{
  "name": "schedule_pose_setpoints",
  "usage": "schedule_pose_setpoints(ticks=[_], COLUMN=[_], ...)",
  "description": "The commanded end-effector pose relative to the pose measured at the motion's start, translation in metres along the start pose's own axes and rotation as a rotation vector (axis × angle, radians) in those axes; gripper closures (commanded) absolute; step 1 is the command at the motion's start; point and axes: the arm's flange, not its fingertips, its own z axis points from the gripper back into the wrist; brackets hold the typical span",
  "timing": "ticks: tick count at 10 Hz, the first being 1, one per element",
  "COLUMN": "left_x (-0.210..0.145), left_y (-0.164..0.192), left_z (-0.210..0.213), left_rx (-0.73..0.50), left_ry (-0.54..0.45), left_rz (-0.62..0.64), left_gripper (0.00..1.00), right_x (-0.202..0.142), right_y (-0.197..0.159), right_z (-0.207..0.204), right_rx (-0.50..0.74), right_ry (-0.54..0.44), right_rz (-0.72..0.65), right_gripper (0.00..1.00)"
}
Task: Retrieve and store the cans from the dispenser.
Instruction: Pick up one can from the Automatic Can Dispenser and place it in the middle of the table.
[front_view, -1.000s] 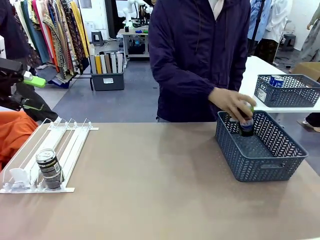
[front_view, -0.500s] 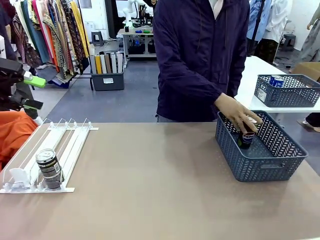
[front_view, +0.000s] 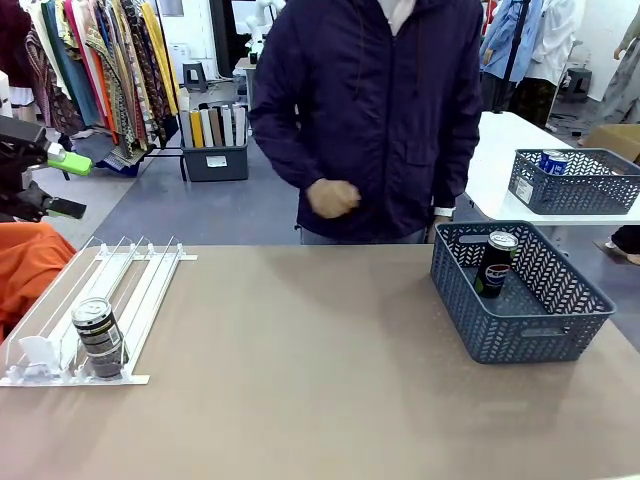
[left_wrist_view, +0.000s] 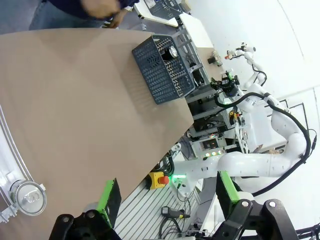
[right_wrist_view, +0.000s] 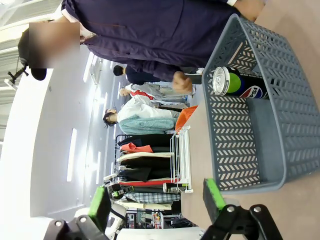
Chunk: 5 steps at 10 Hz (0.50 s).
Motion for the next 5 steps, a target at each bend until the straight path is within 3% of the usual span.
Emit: schedule_pose_setpoints(ticks=[1,2,3,4,5], left_x=[0.0,0.004,-0.003,-0.013,-0.029], left_y=[0.0,-0.021,-0.034,-0.036,-0.039], left_z=[0.0,-0.015,-0.035,-0.047,-0.059], left_rx=[0.0,0.243,0.506,0.852,1.062], left_ry=[0.0,0.168,0.349,0.452,0.578], left_rz=[0.0,-0.038,-0.182,-0.279,-0.419], left_gripper=[0.0,0.0,0.0,0.0,0.0], right_x=[0.0,0.0,0.0,0.0,0.0], right_y=[0.005,0.005,0.005,0.005,0.005], right_z=[0.001,0.001,0.001,0.001,0.001], right_rx=[0.004,0.004,0.004,0.004,0.004], right_ry=[0.006,0.006,0.006,0.006,0.006], right_rz=[-0.015,-0.015,-0.015,-0.015,-0.015], right_gripper=[0.0,0.0,0.0,0.0,0.0])
